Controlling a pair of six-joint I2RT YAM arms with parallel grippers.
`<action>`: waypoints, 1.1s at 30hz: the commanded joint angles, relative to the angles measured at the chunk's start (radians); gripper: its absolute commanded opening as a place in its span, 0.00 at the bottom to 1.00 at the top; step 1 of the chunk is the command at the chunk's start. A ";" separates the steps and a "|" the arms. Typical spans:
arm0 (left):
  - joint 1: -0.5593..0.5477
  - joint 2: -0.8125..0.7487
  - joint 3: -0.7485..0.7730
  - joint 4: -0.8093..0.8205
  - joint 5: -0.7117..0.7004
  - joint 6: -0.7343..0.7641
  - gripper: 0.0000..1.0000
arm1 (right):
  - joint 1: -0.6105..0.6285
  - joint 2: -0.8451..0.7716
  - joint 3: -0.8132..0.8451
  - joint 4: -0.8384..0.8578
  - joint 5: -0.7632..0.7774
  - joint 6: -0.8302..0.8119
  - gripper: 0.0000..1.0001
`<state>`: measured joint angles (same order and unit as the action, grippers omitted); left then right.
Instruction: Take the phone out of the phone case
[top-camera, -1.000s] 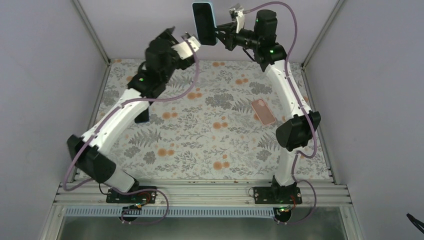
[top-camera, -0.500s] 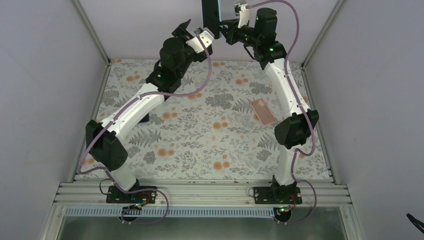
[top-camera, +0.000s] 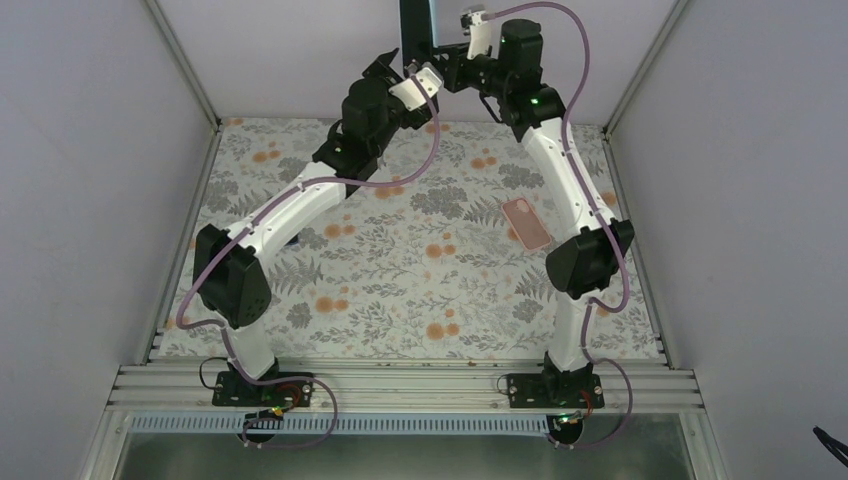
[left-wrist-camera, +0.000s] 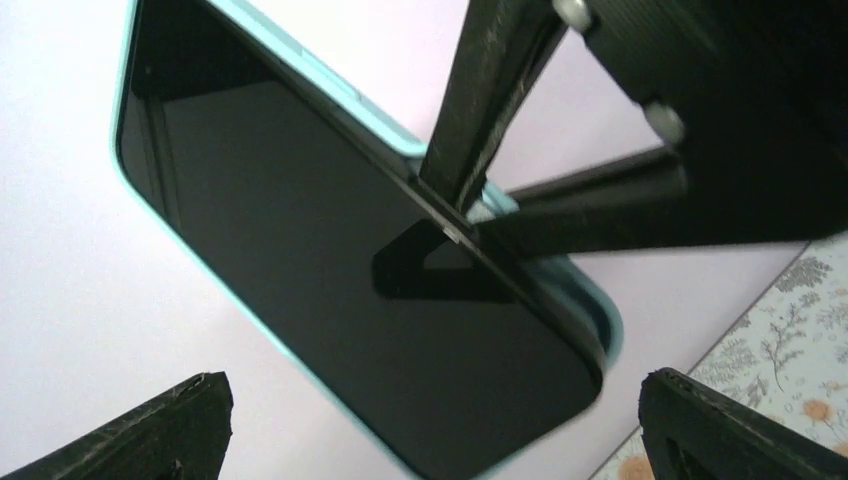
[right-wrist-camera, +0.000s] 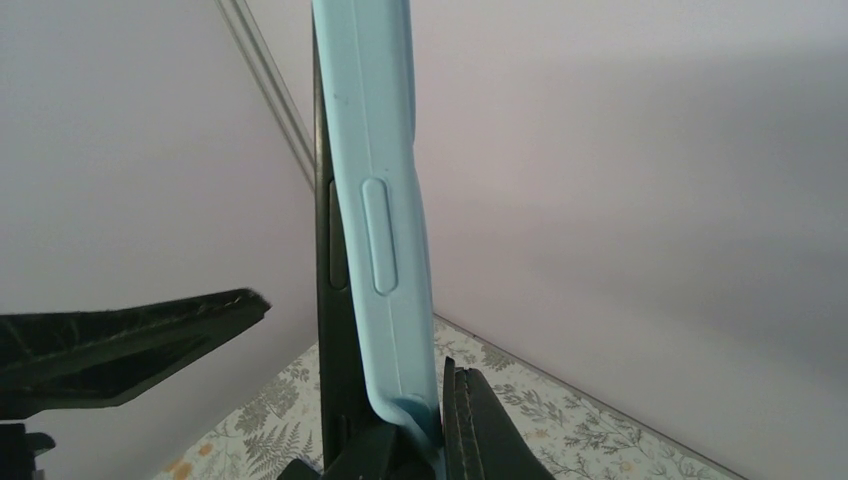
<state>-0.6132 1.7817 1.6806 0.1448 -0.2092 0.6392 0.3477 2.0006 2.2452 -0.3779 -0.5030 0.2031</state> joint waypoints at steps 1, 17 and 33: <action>-0.006 0.034 0.066 0.052 -0.031 -0.028 1.00 | 0.016 -0.019 0.026 0.069 0.019 0.005 0.03; -0.005 -0.009 0.014 0.067 -0.015 -0.041 0.99 | 0.024 -0.045 -0.049 0.119 0.034 -0.024 0.03; 0.002 0.013 -0.005 0.096 -0.068 -0.015 0.99 | 0.024 -0.055 -0.052 0.122 0.012 -0.015 0.03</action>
<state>-0.6136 1.7981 1.6844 0.1944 -0.2379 0.6170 0.3656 1.9999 2.1868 -0.3439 -0.4843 0.1890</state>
